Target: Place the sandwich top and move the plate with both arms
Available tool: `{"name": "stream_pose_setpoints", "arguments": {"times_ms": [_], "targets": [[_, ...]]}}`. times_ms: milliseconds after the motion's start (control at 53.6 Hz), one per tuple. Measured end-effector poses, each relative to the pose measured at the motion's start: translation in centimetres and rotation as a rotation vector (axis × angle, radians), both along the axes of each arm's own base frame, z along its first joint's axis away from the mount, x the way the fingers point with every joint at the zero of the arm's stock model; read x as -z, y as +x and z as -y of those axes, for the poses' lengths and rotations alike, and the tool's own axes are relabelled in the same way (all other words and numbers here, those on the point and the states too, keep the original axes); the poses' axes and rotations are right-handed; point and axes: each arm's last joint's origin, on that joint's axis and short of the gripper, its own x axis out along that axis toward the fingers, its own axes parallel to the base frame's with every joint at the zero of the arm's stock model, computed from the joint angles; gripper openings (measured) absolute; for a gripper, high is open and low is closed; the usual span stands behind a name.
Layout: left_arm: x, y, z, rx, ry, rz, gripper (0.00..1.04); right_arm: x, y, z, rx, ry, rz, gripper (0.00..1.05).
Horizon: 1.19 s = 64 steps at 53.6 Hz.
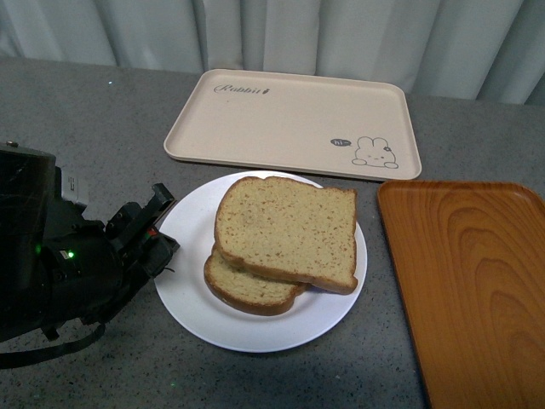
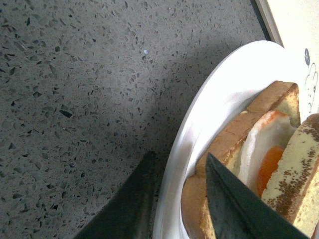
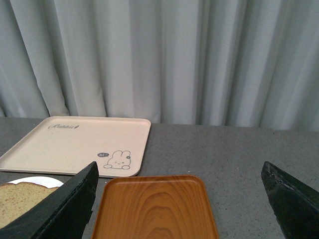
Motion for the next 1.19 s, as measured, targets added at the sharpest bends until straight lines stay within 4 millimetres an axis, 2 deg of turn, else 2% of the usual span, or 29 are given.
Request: {"name": "stream_pose_setpoints", "arguments": {"times_ms": [131, 205, 559, 783, 1193], "targets": [[0.0, 0.0, 0.2, 0.009, -0.009, 0.005, 0.12, 0.0, 0.0, 0.0, 0.000, 0.000, 0.000, 0.96], [-0.2, 0.2, 0.4, 0.019, -0.035, 0.014, 0.04, 0.0, 0.0, 0.0, 0.000, 0.000, 0.000, 0.96], [-0.1, 0.1, 0.3, 0.014, -0.086, 0.041, 0.04, 0.0, 0.0, 0.0, 0.000, 0.000, 0.000, 0.96], [-0.1, -1.0, -0.8, -0.013, -0.105, 0.060, 0.04, 0.0, 0.0, 0.0, 0.000, 0.000, 0.000, 0.96], [-2.1, -2.6, -3.5, -0.125, -0.213, 0.164, 0.04, 0.0, 0.0, 0.0, 0.000, 0.000, 0.000, 0.96]]}}
